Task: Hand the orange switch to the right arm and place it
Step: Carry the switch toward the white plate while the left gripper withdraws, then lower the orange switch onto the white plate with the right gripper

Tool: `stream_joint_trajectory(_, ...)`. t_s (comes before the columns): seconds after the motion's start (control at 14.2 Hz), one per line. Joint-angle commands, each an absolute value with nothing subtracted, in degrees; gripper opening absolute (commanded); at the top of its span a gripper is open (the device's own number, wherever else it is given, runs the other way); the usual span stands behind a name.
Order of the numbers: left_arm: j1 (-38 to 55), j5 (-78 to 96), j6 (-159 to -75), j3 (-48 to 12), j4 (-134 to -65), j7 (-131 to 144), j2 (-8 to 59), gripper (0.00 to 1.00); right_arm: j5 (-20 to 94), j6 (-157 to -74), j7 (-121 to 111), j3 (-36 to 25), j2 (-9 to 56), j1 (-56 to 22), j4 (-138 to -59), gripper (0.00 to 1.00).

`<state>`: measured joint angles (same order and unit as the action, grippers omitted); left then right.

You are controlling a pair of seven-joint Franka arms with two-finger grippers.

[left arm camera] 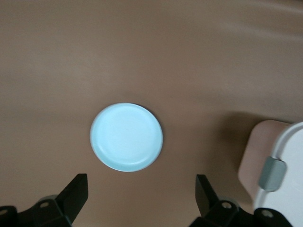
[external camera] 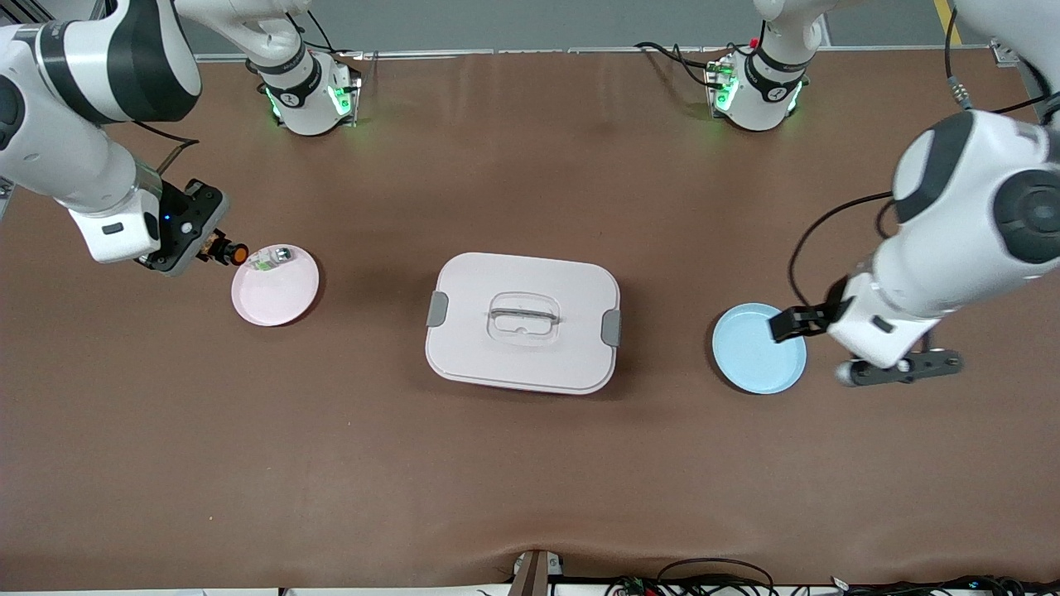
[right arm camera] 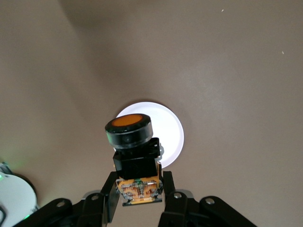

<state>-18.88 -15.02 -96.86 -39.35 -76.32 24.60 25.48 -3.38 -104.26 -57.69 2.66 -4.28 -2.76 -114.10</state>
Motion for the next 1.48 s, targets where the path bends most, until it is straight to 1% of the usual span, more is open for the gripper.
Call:
stream_joint_trajectory(0.0,-20.04,-15.74,-95.19,-38.86,-76.82,20.92,21.37,1.00,-4.83,-110.36,-62.82,3.34,-7.29,-0.28,-120.57,0.12)
stream_joint_trajectory(0.07,-18.65,-15.56,-95.10,-36.24,-77.51,20.83,19.01,1.00,-4.83,-113.35,-64.93,3.43,-7.21,0.95,-122.59,0.12)
stream_joint_trajectory(0.21,-9.72,-13.73,-94.05,-24.67,-78.22,20.22,15.57,1.00,-4.83,-118.80,-68.71,3.43,-7.12,2.45,-125.58,0.12)
stream_joint_trajectory(0.28,-4.71,-10.06,-92.39,-18.08,-78.31,19.00,13.99,1.00,-4.83,-120.31,-69.60,3.34,-6.95,3.24,-126.29,0.12)
stream_joint_trajectory(0.35,-1.61,-6.19,-90.98,-13.06,-78.40,17.33,12.76,1.00,-4.83,-121.02,-69.87,3.34,-6.77,4.03,-126.56,0.12)
stream_joint_trajectory(0.42,0.24,-3.80,-90.10,-9.79,-78.49,15.84,12.05,1.00,-5.44,-121.55,-70.05,3.34,-6.25,4.83,-126.65,0.12)
stream_joint_trajectory(0.56,0.96,-2.90,-89.56,-6.26,-80.58,11.19,9.25,1.00,-9.38,-123.04,-70.05,3.43,-4.67,5.19,-126.74,0.11)
stream_joint_trajectory(0.7,3.68,-2.90,-89.56,-1.70,-82.52,7.84,6.77,1.00,-9.84,-125.23,-70.05,3.43,-3.26,5.71,-128.05,0.11)
stream_joint_trajectory(0.84,5.88,-2.99,-89.39,0.78,-82.97,6.07,6.07,1.00,-9.84,-128.66,-70.05,3.43,-2.12,6.15,-130.07,0.11)
stream_joint_trajectory(1.06,5.98,-3.08,-89.12,0.79,-85.69,5.63,2.30,1.00,-9.84,-132.79,-69.96,3.43,0.08,6.07,-132.36,0.11)
stream_joint_trajectory(1.41,7.21,-2.03,-86.31,0.62,-85.69,5.45,2.02,1.00,-11.15,-132.89,-69.96,3.51,3.60,5.45,-132.45,0.11)
